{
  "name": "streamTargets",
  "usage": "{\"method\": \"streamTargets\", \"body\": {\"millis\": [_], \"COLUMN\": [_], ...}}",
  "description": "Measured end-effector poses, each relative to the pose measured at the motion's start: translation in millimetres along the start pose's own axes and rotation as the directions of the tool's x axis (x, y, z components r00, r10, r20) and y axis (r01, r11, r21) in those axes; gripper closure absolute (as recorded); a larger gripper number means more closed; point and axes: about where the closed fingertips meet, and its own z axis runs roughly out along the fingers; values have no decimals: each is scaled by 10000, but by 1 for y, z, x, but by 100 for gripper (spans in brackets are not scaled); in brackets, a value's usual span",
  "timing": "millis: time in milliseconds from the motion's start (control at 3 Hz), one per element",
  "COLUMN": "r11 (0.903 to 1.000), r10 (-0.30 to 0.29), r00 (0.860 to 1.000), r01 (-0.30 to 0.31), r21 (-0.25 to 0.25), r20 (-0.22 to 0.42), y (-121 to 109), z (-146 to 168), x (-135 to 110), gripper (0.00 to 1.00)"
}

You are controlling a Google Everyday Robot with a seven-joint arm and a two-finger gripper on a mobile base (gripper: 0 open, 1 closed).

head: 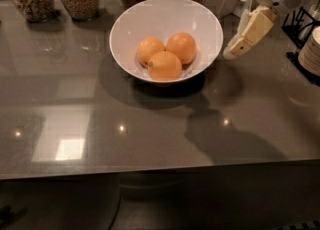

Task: Pick orange from white bowl

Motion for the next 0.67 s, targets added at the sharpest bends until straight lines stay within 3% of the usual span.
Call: {"method": "streamTargets", "body": {"millis": [333, 667], "r11": [9991, 9930], "r10": [-340, -512], "r00": [9959, 9808], "r01": [360, 700], "r21": [-230, -948], "r20": [842, 1884], "y": [-21, -33], "z": [22, 60], "x": [-23, -44], "gripper": [0, 0]}}
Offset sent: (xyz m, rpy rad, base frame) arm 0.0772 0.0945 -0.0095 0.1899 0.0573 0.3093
